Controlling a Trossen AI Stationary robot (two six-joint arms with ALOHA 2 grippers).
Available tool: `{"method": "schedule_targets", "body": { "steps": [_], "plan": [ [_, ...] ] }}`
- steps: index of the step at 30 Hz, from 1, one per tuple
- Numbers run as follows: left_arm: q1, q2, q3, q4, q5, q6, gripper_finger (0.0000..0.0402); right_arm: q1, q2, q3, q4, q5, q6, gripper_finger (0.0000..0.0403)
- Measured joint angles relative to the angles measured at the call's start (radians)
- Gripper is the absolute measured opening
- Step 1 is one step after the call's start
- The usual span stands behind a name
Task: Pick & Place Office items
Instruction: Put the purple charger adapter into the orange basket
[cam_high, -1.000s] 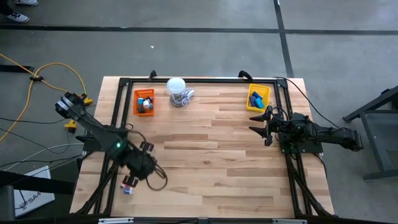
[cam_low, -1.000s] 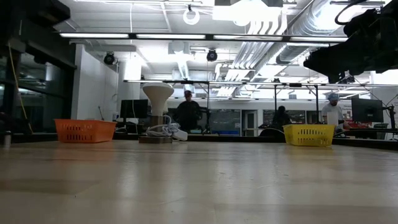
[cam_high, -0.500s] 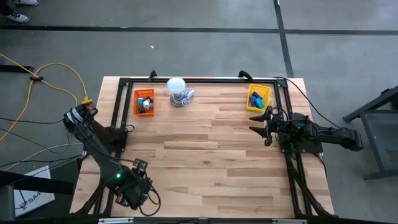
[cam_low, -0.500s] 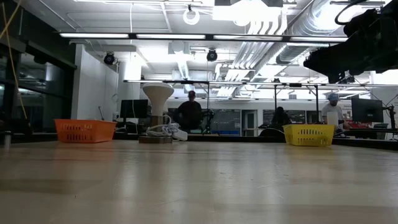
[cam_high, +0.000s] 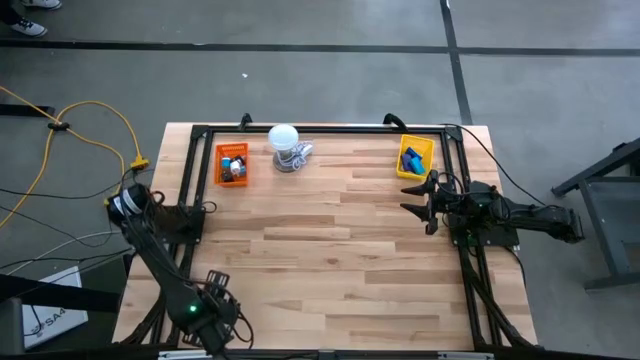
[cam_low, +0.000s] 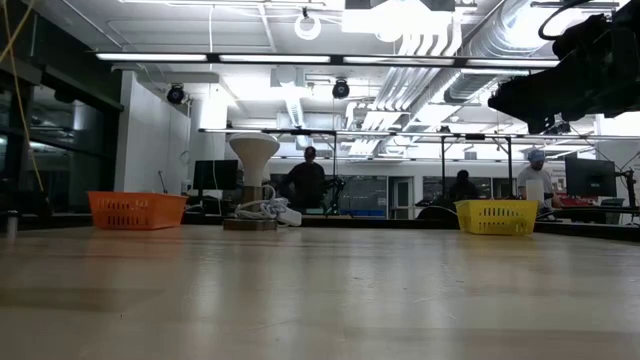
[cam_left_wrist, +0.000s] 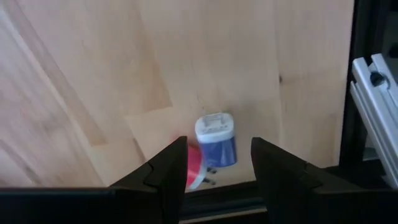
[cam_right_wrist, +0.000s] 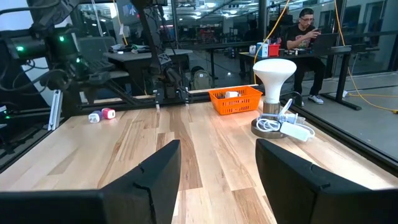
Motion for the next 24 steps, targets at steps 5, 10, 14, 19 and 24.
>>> {"method": "schedule_targets", "body": {
  "steps": [5,10,14,19,24],
  "plan": [
    [-0.018,0.016,-0.001,0.007,-0.016,-0.046,0.0167,0.0,0.0,0.0,0.0,0.0,0.0,0.0195],
    [-0.029,0.016,-0.017,0.004,-0.018,-0.096,0.0167,0.0,0.0,0.0,0.0,0.0,0.0,0.0195],
    [-0.039,0.016,-0.046,0.012,-0.017,-0.119,0.0167,0.0,0.0,0.0,0.0,0.0,0.0,0.0195],
    [-0.05,0.018,-0.07,0.043,-0.017,-0.14,0.0167,0.0,0.0,0.0,0.0,0.0,0.0,0.0195],
    [-0.057,0.052,-0.071,0.057,-0.002,-0.14,0.0167,0.0,0.0,0.0,0.0,0.0,0.0,0.0195]
  ]
}}
